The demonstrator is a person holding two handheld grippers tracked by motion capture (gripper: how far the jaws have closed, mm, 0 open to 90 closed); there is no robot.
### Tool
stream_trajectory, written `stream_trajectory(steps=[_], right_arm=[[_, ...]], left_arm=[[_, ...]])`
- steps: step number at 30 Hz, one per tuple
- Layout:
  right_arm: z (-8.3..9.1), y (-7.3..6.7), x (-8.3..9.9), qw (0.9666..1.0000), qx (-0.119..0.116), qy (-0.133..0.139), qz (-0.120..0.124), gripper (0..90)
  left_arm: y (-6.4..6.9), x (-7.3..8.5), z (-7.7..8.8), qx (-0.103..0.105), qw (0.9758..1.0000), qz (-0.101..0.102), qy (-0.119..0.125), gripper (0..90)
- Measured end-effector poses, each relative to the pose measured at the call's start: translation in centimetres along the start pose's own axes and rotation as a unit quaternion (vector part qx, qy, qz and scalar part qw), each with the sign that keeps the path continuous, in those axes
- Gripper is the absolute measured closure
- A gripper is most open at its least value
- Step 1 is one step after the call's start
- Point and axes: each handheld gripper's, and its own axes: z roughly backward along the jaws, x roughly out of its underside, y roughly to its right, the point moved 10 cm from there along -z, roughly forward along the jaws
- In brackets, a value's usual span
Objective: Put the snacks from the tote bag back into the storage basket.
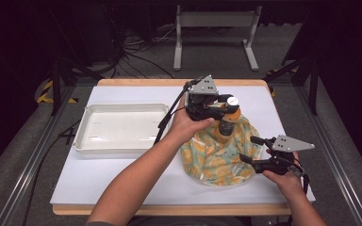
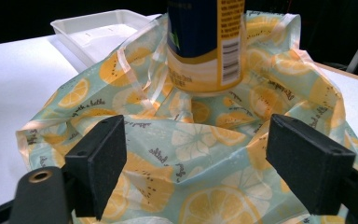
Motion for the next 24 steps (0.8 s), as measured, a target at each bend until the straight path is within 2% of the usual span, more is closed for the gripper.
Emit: stream_trajectory(steps=[5,9,13,20,24], right_arm=[[0.1,0.1,-0.1,1.0000,0.003,0.003,0.000,20.6],[0.3,0.4,-0.1,0.9999,0.010,0.005,0.003,20.7],[0.4,0.5,0.0,0.9999,0.012,0.004,0.003,20.7],[0.2,0.3,0.2,1.0000,0.008,-0.001,0.002,20.4],[0.1,0.3,0.2,1.0000,0.006,-0.001,0.002,20.2]], left_arm=[[0.3,-0.7,0.7,0.005,1.0000,-0.001,0.008,58.5],[0.2,-0.7,1.1,0.005,1.0000,0.001,-0.001,58.5],[0.0,-0.9,1.8,0.003,1.0000,0.002,0.003,58.5],[-0.2,-1.3,3.5,0.003,0.9999,0.002,0.011,58.5],[-0.4,-1.1,4.8,0.001,1.0000,0.000,0.007,58.5]])
